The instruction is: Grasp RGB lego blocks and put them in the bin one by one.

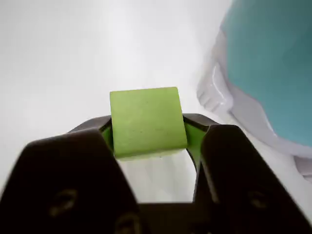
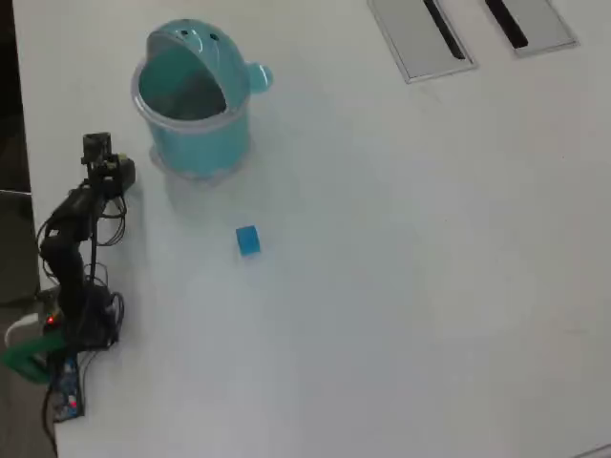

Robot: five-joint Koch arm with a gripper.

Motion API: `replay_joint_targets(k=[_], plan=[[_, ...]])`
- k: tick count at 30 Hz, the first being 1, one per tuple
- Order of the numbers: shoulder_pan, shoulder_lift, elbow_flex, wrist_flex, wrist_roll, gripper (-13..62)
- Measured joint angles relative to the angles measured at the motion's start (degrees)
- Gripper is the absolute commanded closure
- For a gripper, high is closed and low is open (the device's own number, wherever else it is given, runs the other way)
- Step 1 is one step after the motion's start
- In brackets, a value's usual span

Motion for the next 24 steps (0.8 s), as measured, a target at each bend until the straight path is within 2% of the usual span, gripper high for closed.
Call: replay_joint_targets(k=[11, 15, 17, 24], plan=[[3.6, 15.3, 0.1, 10.0, 1.0, 34.7], [5.4, 19.7, -4.3, 14.3, 1.0, 34.8], [6.2, 20.5, -5.7, 15.2, 1.0, 37.0], [8.8, 21.5, -16.5, 17.7, 1.1, 37.0]])
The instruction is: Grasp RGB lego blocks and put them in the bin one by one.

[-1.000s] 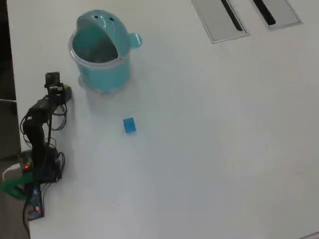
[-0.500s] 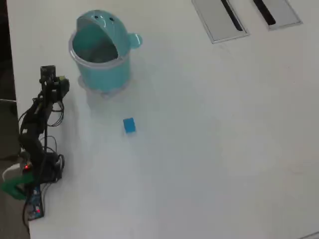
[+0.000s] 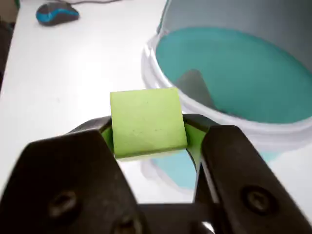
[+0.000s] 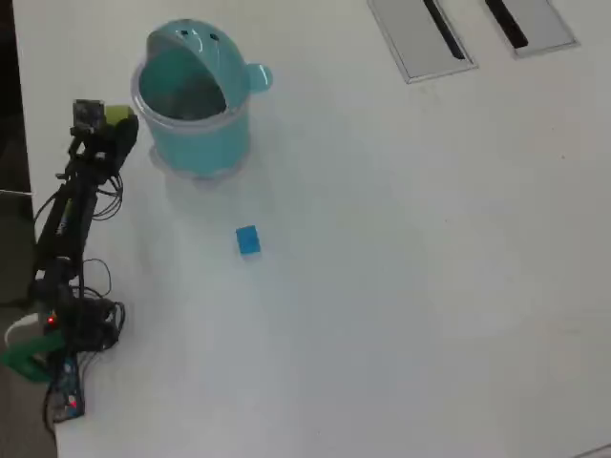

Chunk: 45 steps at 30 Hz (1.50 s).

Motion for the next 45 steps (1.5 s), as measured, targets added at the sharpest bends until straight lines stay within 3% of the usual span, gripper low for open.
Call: replay_joint_targets(k=[11, 21, 27, 30, 45], plan=[[5.0, -3.2, -14.1, 1.1, 0.1, 37.0], [7.1, -20.7, -27.7, -0.8, 0.0, 37.0], [8.2, -34.1, -45.7, -0.9, -0.4, 36.4], [8.2, -36.1, -47.5, -1.0, -1.7, 30.7], [8.2, -35.5, -46.3, -1.1, -4.6, 20.7]])
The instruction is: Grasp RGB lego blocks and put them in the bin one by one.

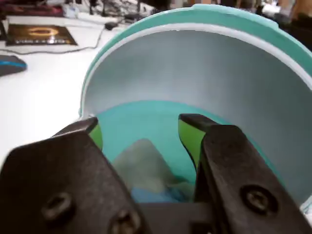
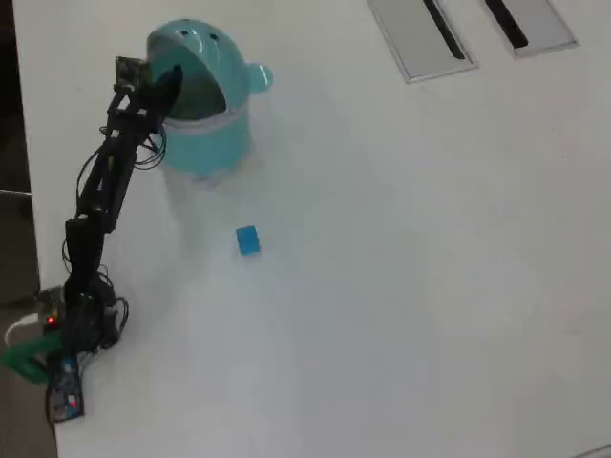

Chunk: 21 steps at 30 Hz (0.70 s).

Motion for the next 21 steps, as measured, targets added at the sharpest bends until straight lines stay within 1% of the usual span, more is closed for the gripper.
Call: replay_joint_targets(k=[6, 13, 21], plan=[[0.0, 6.2, 8.8, 0.1, -0.4, 20.0], [1.8, 19.1, 29.2, -2.2, -0.4, 20.1], [7.3, 31.9, 41.3, -5.2, -0.4, 20.1]])
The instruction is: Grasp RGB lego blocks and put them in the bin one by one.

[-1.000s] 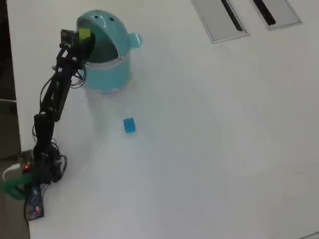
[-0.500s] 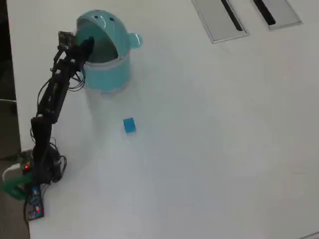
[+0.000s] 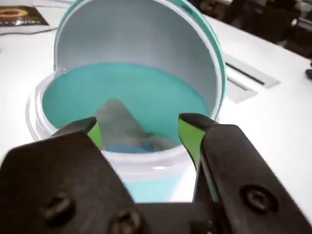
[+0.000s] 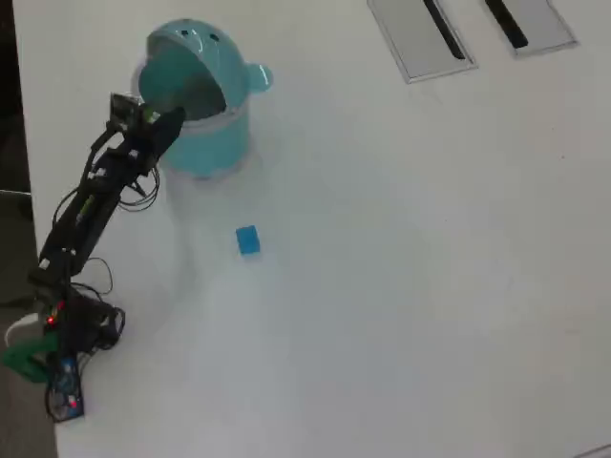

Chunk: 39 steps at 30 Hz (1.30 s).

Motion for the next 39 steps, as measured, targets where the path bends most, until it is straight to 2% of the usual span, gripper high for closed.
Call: replay_joint_targets(k=[10, 21, 39], plan=[[7.2, 14.7, 21.3, -4.1, -2.4, 18.7], [10.5, 23.0, 44.8, -14.0, -4.2, 17.9], [15.3, 24.6, 54.9, -15.1, -2.8, 19.0]])
